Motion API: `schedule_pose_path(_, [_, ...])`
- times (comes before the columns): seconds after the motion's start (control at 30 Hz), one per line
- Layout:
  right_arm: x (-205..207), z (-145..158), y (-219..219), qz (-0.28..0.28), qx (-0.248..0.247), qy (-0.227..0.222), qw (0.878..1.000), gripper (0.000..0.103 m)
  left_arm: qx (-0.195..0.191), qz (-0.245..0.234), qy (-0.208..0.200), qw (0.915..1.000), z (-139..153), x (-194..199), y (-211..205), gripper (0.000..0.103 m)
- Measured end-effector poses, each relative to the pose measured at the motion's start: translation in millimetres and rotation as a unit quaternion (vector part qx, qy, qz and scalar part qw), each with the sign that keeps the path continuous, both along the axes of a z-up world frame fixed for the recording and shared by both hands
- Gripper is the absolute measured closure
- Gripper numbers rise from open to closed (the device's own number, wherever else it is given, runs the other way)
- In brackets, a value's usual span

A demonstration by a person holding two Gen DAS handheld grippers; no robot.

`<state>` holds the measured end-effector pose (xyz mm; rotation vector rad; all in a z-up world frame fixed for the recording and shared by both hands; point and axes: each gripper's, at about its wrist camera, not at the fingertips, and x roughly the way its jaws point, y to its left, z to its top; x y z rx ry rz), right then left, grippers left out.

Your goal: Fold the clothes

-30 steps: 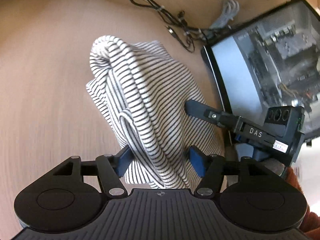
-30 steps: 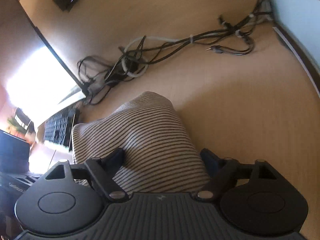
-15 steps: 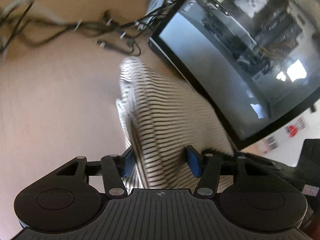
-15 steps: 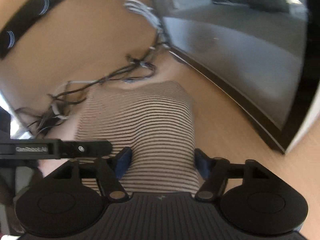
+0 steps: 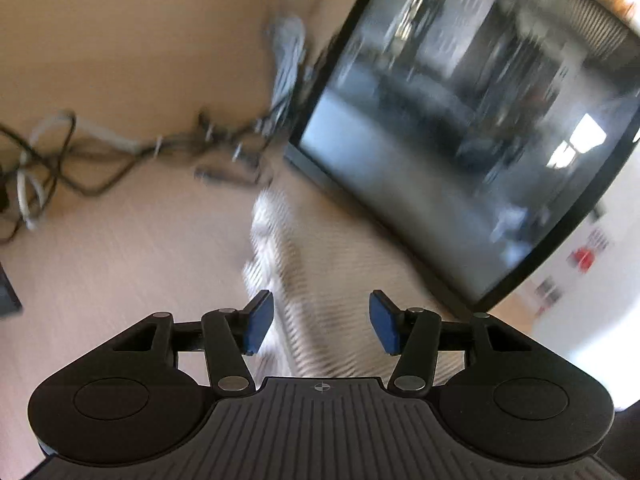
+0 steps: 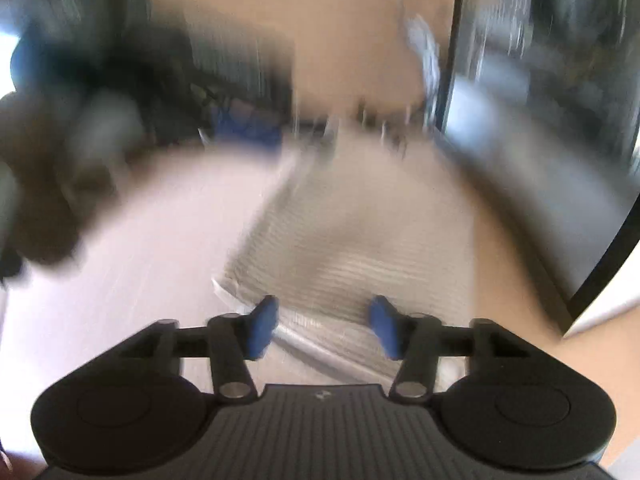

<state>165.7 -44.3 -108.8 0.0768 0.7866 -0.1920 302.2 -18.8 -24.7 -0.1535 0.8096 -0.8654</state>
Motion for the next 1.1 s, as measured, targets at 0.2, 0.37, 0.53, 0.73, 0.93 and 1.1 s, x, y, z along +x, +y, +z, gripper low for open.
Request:
schedule_pose_path(0.2, [5, 14, -7, 0.08, -0.014, 0.003, 0.997, 0.044, 0.013, -0.029, 0.024, 0.9992, -15, 12, -35, 0.047])
schedule_pose_path(0.37, [-3, 71, -57, 0.031, -0.047, -0.076, 0.995, 0.057, 0.039, -0.02, 0.037, 0.9984, -38, 18, -46, 0.047])
schedule_pose_path(0.53, [60, 79, -103, 0.011, -0.008, -0.1, 0.995, 0.06, 0.053, -0.021, 0.015, 0.9982, -41, 10, -50, 0.046])
schedule_pose_path(0.73, [128, 17, -126, -0.026, 0.086, -0.023, 0.996, 0.055, 0.063, -0.018, 0.011, 0.9978, -42, 6, -49, 0.046])
schedule_pose_path(0.93, [79, 50, -104, -0.028, 0.04, -0.042, 0.998, 0.048, 0.054, -0.027, 0.007, 0.9982, -44, 6, -50, 0.041])
schedule_pose_path(1.1, [16, 35, -108, -0.078, 0.156, -0.03, 0.984, 0.022, 0.063, -0.042, -0.026, 0.9968, -45, -4, -56, 0.032])
